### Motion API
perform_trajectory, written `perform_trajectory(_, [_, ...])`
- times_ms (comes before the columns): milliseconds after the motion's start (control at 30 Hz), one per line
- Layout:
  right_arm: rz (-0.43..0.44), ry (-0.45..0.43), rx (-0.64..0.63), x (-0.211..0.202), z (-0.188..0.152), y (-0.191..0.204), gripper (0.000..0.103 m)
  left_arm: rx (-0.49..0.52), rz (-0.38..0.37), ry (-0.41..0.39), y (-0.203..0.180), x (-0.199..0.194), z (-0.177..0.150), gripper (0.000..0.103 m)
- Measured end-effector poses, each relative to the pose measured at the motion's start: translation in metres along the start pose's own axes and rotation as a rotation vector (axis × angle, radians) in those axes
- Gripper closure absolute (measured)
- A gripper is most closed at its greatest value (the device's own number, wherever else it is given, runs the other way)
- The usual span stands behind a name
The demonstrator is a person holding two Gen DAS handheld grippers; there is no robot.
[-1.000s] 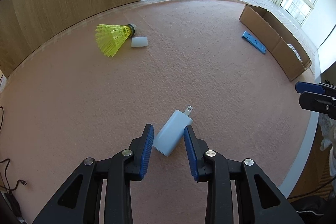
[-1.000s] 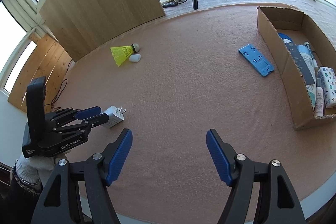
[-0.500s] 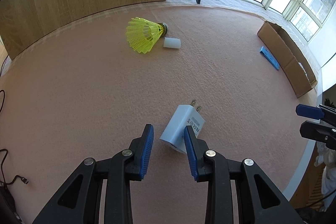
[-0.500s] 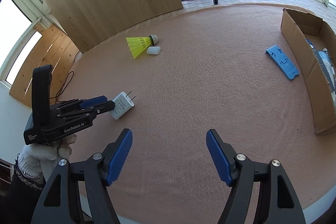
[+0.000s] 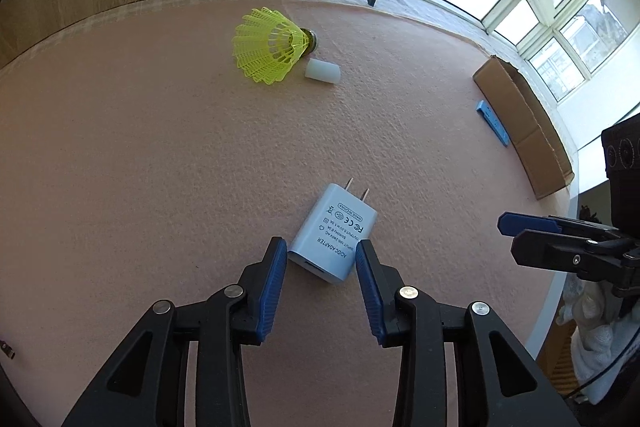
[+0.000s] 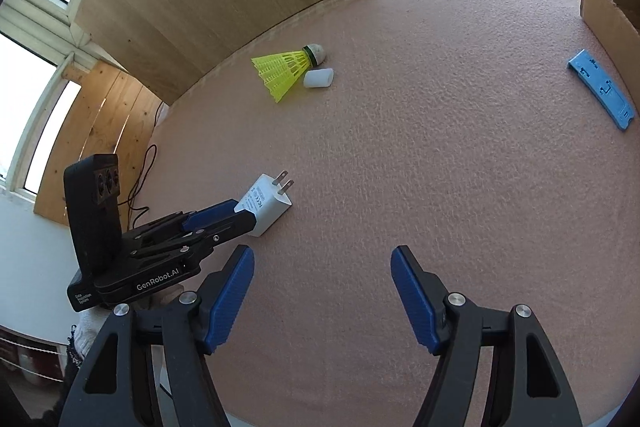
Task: Organize objects
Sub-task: 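Grasp the white charger plug with the right gripper beside the left gripper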
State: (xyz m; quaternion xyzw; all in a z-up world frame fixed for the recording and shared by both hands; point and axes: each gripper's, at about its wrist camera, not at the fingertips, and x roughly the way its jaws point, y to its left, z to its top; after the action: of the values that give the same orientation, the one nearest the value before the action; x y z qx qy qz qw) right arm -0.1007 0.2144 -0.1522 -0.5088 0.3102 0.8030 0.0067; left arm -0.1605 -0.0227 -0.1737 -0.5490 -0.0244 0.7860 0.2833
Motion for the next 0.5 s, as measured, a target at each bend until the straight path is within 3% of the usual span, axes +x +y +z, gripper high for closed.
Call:
perform_trajectory(233, [0.030,0.035,0.028,0.018,0.018,-0.006,0.047,0.029,-0.018,0.003,-0.036,0.009,-0.010,0.064])
perform_trajectory(367, [0.030,0.064,-0.001,0.031,0.029,-0.004,0.050,-0.014,-0.039,-0.022,-0.050,0.014,-0.012,0.064])
perform_trajectory(500, [0.023,0.093,-0.048,0.046,0.039,0.005,0.051,-0.057,0.053,-0.026,-0.049,0.020,-0.009,0.056])
